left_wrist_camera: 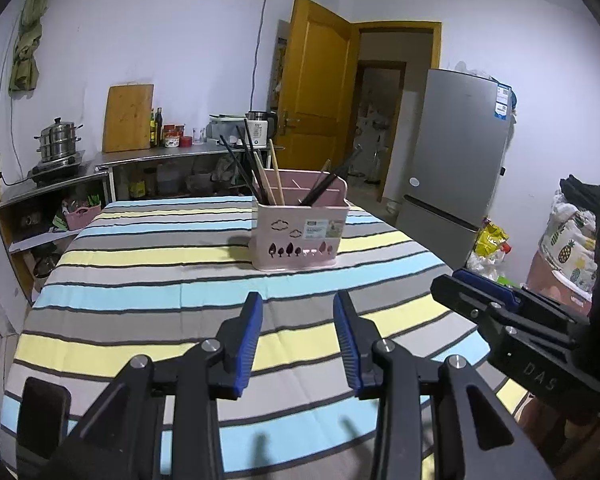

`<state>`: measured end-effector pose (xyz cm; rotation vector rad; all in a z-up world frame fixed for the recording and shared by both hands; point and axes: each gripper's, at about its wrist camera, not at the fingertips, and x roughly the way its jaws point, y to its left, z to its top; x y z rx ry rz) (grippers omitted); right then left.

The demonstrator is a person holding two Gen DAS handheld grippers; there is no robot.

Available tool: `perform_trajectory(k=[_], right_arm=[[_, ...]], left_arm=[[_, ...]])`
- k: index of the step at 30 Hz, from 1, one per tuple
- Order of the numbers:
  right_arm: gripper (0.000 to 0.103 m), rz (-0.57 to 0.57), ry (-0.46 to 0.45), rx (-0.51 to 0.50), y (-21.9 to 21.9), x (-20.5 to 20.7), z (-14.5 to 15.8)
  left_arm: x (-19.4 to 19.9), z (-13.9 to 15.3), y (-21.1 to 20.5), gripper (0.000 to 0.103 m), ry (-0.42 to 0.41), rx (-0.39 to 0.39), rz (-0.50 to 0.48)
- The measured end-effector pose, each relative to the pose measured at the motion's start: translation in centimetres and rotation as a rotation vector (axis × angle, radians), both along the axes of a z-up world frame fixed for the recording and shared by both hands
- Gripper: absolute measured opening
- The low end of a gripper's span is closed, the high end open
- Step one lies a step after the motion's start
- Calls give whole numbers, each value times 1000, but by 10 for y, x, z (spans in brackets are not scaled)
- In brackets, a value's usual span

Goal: Organize utensils

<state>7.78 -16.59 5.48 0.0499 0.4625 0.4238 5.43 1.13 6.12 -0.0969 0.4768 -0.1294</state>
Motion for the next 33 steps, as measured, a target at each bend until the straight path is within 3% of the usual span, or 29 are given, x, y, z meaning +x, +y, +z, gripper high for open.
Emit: perform_trajectory(k=[10, 33], right_arm=[[31, -28, -22, -13, 2, -19, -21], [31, -40, -8, -20, 3, -28, -29]], left_arm=[[-13, -28, -9, 38, 12, 20, -2], [-19, -33, -7, 38, 7, 3, 50]])
